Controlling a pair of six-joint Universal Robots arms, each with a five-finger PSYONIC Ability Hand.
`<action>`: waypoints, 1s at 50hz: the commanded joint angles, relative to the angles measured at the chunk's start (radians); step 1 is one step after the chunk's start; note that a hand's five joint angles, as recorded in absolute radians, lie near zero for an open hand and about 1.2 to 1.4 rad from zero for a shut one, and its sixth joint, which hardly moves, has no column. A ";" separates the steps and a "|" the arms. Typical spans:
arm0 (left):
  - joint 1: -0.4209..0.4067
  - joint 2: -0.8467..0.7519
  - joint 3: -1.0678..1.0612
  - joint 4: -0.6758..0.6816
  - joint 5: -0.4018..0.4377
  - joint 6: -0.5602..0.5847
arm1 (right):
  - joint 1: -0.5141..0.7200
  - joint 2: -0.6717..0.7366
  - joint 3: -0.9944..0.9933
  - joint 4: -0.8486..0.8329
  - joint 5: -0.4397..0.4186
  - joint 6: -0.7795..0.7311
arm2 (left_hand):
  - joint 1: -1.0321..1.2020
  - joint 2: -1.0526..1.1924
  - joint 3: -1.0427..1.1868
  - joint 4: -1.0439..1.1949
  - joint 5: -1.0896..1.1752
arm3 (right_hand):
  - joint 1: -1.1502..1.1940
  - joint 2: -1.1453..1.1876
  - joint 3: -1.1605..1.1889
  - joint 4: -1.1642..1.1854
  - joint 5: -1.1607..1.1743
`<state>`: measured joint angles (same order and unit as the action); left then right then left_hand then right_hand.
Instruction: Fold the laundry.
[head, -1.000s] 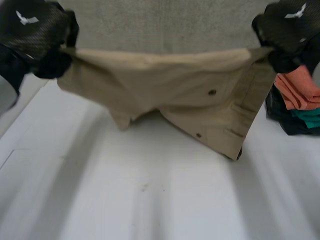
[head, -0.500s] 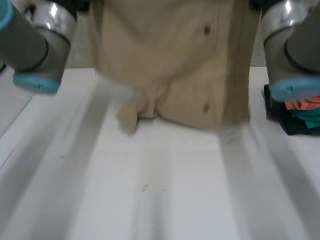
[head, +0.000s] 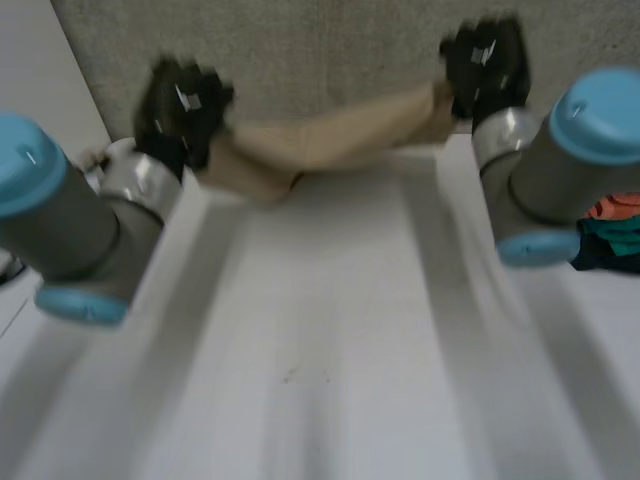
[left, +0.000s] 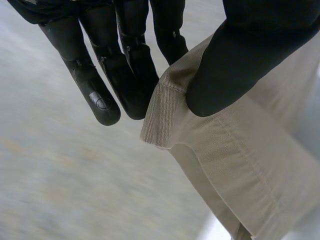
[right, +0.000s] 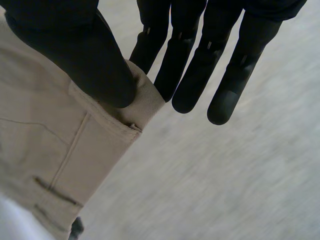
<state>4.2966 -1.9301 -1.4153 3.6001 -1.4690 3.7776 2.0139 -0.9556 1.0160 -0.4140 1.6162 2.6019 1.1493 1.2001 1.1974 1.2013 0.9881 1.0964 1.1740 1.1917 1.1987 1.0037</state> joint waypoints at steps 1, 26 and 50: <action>-0.055 -0.018 -0.237 -0.006 0.001 -0.004 | -0.004 0.018 0.231 0.036 -0.015 -0.029 | 0.247 0.196 0.199 0.195 0.234 | 0.300 0.222 0.205 0.198 0.218; -0.253 0.410 -0.470 -0.994 -0.079 0.005 | -0.080 -0.551 0.805 0.836 -0.038 -0.474 | 0.247 0.196 0.199 0.195 0.234 | 0.300 0.222 0.205 0.198 0.218; -0.100 -0.291 0.225 -0.212 -0.074 0.192 | -0.081 -0.161 0.475 0.258 -0.018 -0.258 | 0.247 0.196 0.199 0.195 0.234 | 0.300 0.222 0.205 0.198 0.218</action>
<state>4.1596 -2.0365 -1.4144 3.2766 -1.5501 3.8669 1.9293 -1.2494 1.6389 -0.0178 1.5835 2.3077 1.1493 1.2002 1.1976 1.2014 1.0034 1.1117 1.1740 1.1932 1.2004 1.0153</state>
